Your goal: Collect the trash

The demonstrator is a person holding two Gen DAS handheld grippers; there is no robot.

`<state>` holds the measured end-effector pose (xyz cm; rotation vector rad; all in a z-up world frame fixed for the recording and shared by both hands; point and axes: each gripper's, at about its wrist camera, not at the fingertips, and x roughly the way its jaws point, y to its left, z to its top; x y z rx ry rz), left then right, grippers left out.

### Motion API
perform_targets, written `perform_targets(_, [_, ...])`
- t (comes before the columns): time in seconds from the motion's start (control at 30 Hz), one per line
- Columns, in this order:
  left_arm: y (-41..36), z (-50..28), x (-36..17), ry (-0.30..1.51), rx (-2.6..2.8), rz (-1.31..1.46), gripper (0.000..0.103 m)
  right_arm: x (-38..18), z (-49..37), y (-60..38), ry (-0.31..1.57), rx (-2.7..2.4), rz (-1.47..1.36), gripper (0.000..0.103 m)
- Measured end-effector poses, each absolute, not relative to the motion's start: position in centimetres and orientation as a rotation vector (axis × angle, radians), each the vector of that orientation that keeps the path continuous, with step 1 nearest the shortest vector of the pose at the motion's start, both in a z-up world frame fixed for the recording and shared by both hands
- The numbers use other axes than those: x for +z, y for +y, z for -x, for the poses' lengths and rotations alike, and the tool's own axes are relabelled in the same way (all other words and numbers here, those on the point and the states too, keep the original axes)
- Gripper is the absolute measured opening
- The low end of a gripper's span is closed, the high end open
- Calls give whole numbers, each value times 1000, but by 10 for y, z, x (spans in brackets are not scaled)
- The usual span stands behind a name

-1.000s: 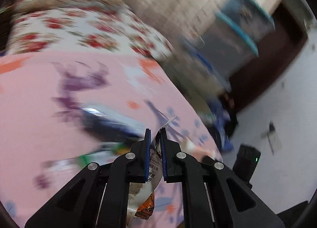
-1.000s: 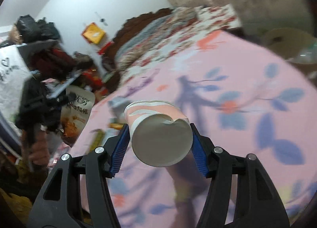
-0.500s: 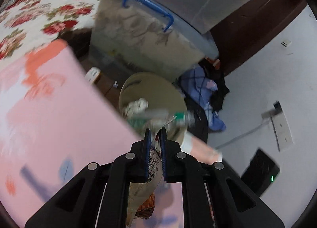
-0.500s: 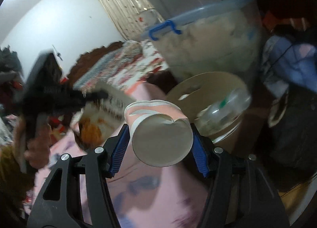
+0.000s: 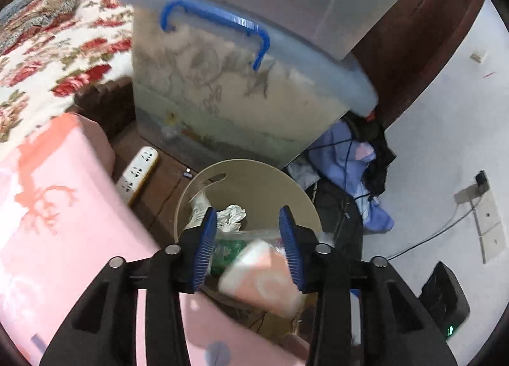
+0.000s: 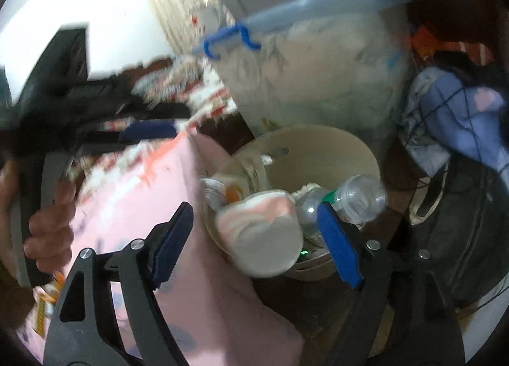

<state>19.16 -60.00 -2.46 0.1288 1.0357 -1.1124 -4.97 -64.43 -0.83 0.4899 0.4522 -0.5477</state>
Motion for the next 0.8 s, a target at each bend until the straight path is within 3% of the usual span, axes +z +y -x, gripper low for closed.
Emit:
perform_targets(0.2, [-468, -141, 35, 849, -1249, -8, 31, 13, 78, -598, 263, -394, -635, 64])
perform_targets(0.37, [-337, -107, 20, 828, -1142, -56, 31, 2, 61, -557, 281, -246, -701, 52])
perform_targets(0.63, [-172, -102, -37, 964, -756, -9, 30, -32, -3, -472, 434, -46, -746, 51])
perform_targets(0.8, [-117, -99, -37, 936, -601, 0, 31, -53, -28, -413, 530, 25, -751, 53])
